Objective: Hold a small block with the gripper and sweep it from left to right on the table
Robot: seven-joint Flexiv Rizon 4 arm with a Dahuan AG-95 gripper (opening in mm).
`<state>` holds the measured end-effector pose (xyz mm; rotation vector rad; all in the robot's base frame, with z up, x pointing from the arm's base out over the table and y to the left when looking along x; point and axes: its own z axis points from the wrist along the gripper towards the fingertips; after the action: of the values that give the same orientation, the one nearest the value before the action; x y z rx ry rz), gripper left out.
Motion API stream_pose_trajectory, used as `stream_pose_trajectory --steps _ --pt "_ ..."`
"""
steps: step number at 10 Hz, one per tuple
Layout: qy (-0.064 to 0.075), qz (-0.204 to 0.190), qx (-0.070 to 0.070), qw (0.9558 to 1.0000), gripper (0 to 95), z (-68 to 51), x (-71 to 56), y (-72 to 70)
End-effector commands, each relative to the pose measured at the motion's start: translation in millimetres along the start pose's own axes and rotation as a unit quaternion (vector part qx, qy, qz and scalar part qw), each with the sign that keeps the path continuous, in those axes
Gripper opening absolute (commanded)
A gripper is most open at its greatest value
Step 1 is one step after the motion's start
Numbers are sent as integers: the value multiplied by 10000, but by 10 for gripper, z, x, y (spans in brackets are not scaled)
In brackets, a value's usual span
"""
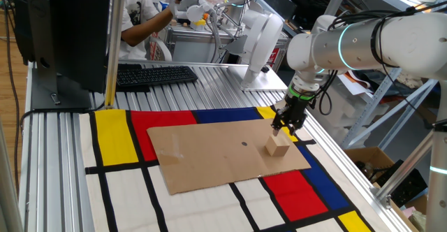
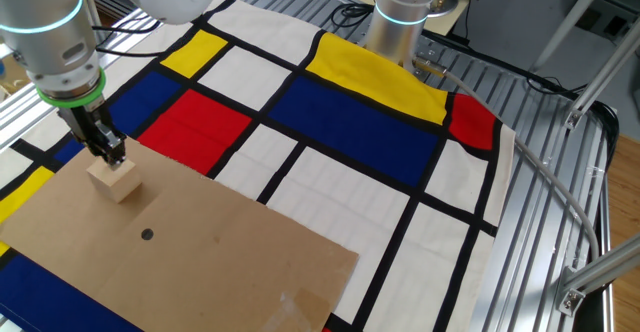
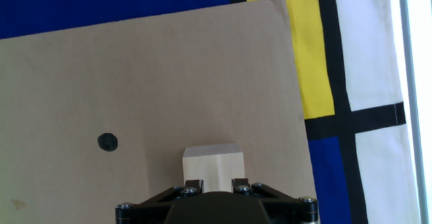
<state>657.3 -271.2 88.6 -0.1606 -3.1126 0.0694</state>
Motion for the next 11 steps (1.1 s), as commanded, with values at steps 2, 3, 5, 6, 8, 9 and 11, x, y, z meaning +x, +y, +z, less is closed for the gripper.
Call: stream_pose_trajectory --steps 2,3,5,6,8,9,11 --pt "-3 -10 5 10000 950 12 -2 6" --pt "-8 -18 -1 10000 950 17 -6 7" --pt "-9 -36 3 10000 950 32 -14 13" --pt "-14 -40 -4 10000 950 41 -20 11" --pt "-5 -28 -2 10000 950 62 -33 13" --pt "3 -13 6 10000 950 76 -41 12" --pt "31 33 27 10000 950 116 -64 -5"
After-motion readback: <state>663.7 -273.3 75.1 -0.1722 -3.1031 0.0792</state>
